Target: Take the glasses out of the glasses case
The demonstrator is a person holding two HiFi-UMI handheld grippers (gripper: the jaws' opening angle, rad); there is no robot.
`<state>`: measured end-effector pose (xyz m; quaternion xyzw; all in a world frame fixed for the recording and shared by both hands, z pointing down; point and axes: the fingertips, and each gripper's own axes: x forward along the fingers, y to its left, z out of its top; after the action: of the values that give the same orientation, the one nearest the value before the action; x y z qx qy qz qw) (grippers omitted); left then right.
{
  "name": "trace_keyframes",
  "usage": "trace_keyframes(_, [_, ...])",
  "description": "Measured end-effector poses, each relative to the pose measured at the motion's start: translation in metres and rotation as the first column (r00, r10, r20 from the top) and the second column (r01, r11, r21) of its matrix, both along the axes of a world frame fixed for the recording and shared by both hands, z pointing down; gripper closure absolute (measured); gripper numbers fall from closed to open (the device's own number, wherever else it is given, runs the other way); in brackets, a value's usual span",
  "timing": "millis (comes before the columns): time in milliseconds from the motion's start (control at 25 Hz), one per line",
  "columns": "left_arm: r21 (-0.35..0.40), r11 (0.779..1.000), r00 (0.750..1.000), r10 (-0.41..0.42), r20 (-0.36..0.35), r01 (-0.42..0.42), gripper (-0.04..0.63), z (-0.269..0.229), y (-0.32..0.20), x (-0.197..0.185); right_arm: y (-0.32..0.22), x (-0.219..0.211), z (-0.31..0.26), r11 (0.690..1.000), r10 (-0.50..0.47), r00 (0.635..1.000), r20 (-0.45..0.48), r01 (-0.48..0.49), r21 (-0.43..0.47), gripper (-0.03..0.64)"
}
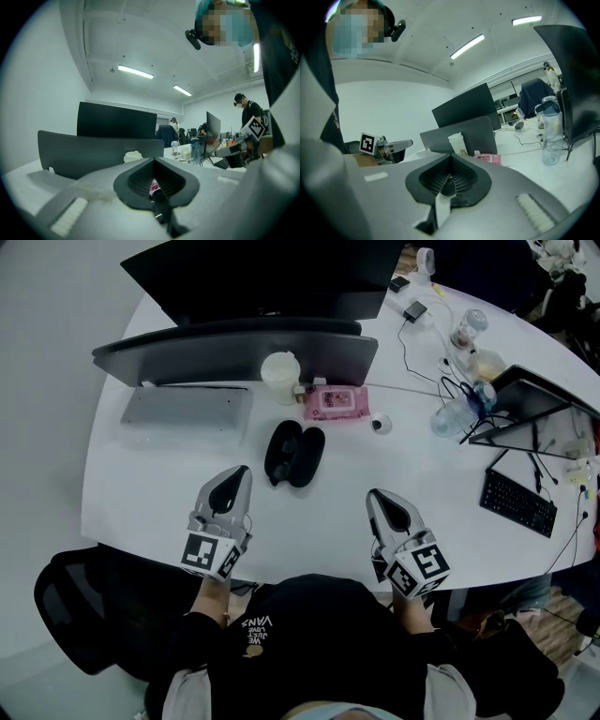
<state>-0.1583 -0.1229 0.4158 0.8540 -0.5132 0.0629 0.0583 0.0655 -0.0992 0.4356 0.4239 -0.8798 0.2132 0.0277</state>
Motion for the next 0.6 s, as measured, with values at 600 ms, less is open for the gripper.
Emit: trace_keyframes(600, [-0.066, 0.997, 0.998, 0.048, 0.046, -0.045, 0.594, 0.037, -0.033, 0.010, -0.011, 0.000, 0.006, 1.000, 0.024, 1.000, 0.002, -0.024, -0.019, 0.618])
